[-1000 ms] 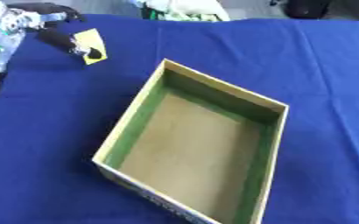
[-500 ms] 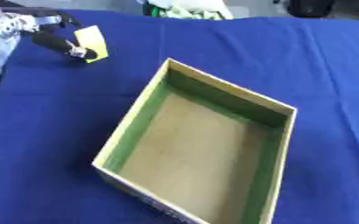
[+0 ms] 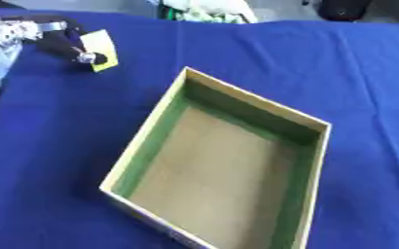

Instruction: Pick up objects on the table and place them in the box.

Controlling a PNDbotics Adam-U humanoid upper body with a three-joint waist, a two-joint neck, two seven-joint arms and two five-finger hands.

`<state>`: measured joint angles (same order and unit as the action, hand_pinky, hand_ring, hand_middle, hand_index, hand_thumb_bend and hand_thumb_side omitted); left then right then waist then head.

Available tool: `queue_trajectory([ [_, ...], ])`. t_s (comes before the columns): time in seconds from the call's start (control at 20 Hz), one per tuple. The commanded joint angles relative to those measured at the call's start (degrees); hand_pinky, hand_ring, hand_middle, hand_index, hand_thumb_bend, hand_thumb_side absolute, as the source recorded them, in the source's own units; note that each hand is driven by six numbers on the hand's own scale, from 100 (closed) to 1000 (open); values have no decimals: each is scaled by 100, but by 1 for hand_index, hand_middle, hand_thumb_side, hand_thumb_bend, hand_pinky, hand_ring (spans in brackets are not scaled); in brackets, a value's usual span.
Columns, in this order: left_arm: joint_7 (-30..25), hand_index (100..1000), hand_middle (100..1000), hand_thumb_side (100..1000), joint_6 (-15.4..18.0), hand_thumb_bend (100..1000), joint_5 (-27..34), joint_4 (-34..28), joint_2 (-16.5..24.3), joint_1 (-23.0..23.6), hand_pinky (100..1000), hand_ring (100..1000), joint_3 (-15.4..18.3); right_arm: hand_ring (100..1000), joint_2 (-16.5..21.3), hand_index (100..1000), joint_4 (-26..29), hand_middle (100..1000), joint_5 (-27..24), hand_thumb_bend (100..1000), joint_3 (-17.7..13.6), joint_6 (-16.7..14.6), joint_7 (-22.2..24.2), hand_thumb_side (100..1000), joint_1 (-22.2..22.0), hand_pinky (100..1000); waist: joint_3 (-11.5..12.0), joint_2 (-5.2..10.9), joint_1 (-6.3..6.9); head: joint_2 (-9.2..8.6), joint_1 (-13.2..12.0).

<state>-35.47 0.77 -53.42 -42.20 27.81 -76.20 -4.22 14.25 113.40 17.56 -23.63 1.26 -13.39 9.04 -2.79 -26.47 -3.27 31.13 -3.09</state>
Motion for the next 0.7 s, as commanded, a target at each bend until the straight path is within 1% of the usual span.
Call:
queue_trajectory([
  [0.05,20,875,978,710,113,497,52,-99,82,-135,836,918,-25,631,63,801,119,536,-9,100,-47,19,-4,1000,6,572,-24,110,11,-44,-13],
  [0.1,26,872,974,701,151,493,46,-101,76,-136,831,912,-30,631,59,801,119,535,-8,100,-49,23,-4,1000,4,572,-26,109,13,-38,-15],
  [0.15,38,863,967,672,186,466,35,-106,70,-135,819,900,-35,631,53,801,119,535,-7,100,-51,28,-2,1000,2,572,-29,108,16,-37,-16],
  [0.2,53,857,958,601,216,397,25,-108,66,-133,810,891,-37,631,47,801,119,535,-7,100,-51,34,0,1000,1,571,-31,108,18,-37,-15],
  [0.25,75,855,956,551,238,348,11,-112,62,-132,805,887,-41,631,41,801,119,535,-6,100,-54,40,2,1000,-3,571,-33,109,18,-32,-14],
  [0.3,98,853,956,468,255,273,3,-113,57,-131,799,881,-43,631,36,801,119,534,-4,100,-56,47,3,1000,-8,571,-33,111,18,-24,-13],
  [0.35,118,852,955,425,266,234,3,-111,53,-134,794,876,-44,631,31,801,119,534,-4,100,-60,55,3,1000,-13,571,-33,114,17,-16,-11],
  [0.4,133,850,954,352,273,176,7,-106,49,-139,789,873,-46,631,26,801,119,534,-3,100,-63,62,2,1000,-16,571,-32,116,16,-9,-11],
  [0.5,160,864,960,288,272,145,6,-100,40,-152,786,872,-55,632,16,802,119,534,-4,100,-68,73,4,1000,-21,571,-30,125,18,5,-20],
  [0.55,187,859,952,239,260,118,-17,-105,38,-160,777,864,-62,632,12,802,119,534,-3,100,-70,77,6,1000,-22,571,-30,130,19,9,-24],
  [0.6,232,851,948,223,237,102,-50,-112,36,-163,766,857,-69,632,8,802,119,534,-4,100,-72,81,7,1000,-21,571,-32,133,20,12,-27],
  [0.65,290,832,935,165,206,100,-84,-120,31,-165,746,847,-75,632,4,802,119,534,-4,100,-73,84,9,1000,-22,571,-36,137,19,10,-30],
  [0.7,344,826,933,150,179,100,-108,-127,24,-164,744,846,-83,633,0,802,119,534,-5,100,-74,86,12,1000,-23,571,-39,141,18,10,-32],
])
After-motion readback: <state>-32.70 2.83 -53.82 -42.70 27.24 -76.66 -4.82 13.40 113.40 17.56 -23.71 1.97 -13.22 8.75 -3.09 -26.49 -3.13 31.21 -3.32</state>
